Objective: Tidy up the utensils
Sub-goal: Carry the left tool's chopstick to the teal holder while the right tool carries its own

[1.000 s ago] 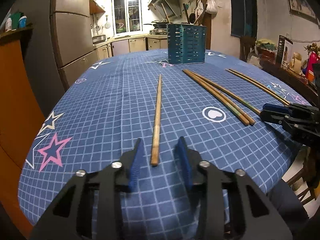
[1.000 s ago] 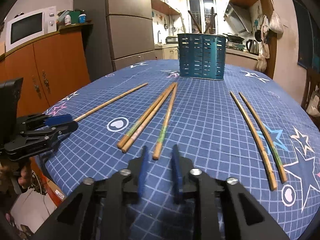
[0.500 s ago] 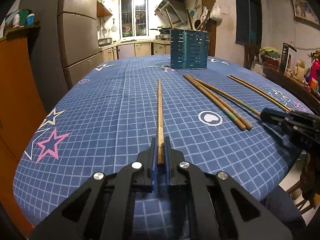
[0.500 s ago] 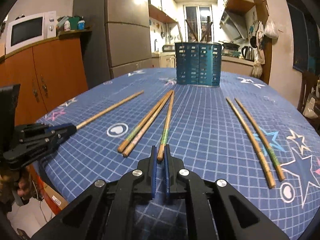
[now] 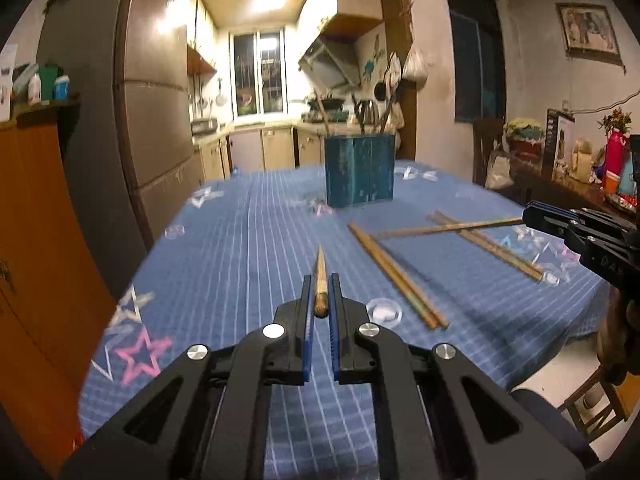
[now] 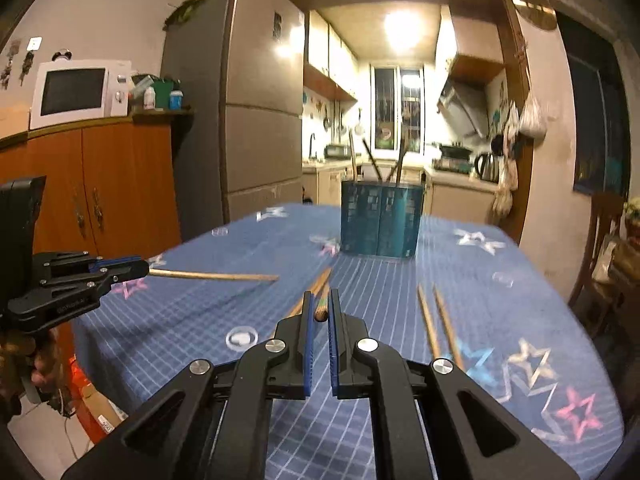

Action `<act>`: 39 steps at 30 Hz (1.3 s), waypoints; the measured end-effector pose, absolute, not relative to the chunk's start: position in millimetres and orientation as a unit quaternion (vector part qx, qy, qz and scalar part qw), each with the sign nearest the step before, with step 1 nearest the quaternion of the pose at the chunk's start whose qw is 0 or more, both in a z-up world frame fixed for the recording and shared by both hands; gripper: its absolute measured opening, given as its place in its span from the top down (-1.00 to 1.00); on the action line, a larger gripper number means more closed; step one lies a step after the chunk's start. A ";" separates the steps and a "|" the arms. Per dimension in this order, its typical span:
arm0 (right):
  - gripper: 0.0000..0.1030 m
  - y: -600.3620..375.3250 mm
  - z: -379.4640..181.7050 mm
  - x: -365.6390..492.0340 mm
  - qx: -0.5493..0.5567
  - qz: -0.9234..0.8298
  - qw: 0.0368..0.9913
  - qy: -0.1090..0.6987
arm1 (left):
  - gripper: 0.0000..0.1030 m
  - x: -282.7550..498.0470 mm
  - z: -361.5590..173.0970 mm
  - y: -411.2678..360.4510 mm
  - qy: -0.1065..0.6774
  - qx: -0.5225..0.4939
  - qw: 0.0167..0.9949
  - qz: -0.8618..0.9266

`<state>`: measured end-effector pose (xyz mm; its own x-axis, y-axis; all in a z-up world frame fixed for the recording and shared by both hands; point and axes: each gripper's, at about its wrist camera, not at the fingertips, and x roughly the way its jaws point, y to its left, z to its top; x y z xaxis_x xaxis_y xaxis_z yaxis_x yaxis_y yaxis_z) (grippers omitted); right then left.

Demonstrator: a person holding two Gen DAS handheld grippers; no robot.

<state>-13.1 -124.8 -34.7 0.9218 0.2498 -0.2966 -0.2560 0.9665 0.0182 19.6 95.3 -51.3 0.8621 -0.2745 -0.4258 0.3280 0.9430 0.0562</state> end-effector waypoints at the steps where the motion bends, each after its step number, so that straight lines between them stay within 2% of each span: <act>1: 0.85 -126.7 -29.2 -13.2 -0.011 0.130 0.981 0.145 | 0.90 21.0 -44.1 95.3 0.203 0.063 0.964 -0.158; 10: 0.85 -141.8 17.4 14.0 -0.014 0.154 0.980 0.128 | 0.90 53.0 6.1 88.6 0.158 0.058 0.972 -0.166; 28: 0.85 -155.7 82.7 128.5 -0.010 0.193 0.965 0.179 | 0.90 148.2 60.2 52.4 0.175 0.042 0.964 -0.195; 39: 0.86 -161.2 148.1 151.9 -0.022 0.187 0.971 0.146 | 0.90 188.2 119.9 38.4 0.160 0.036 0.965 -0.206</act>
